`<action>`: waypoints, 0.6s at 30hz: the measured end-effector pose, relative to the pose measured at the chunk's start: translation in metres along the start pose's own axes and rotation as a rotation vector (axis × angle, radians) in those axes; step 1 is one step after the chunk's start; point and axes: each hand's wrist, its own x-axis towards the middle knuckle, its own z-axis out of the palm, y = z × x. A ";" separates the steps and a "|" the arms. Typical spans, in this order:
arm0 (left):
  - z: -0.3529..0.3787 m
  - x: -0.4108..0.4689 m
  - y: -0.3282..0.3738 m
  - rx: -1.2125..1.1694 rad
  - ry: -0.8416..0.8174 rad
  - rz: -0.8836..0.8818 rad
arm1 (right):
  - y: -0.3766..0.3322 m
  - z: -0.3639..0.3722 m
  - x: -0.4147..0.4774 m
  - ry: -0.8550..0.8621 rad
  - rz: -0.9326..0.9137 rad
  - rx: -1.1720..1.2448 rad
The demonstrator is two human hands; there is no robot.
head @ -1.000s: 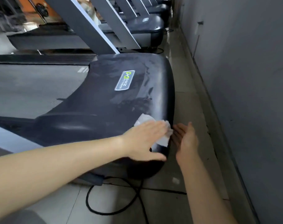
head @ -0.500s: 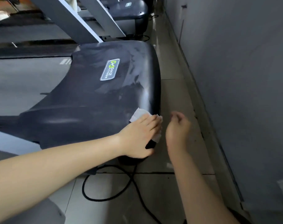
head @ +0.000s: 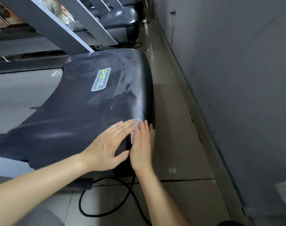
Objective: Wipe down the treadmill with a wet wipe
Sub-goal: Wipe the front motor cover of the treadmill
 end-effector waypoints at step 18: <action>0.016 -0.008 -0.011 0.161 0.010 -0.068 | 0.135 0.026 0.061 -0.015 0.536 0.654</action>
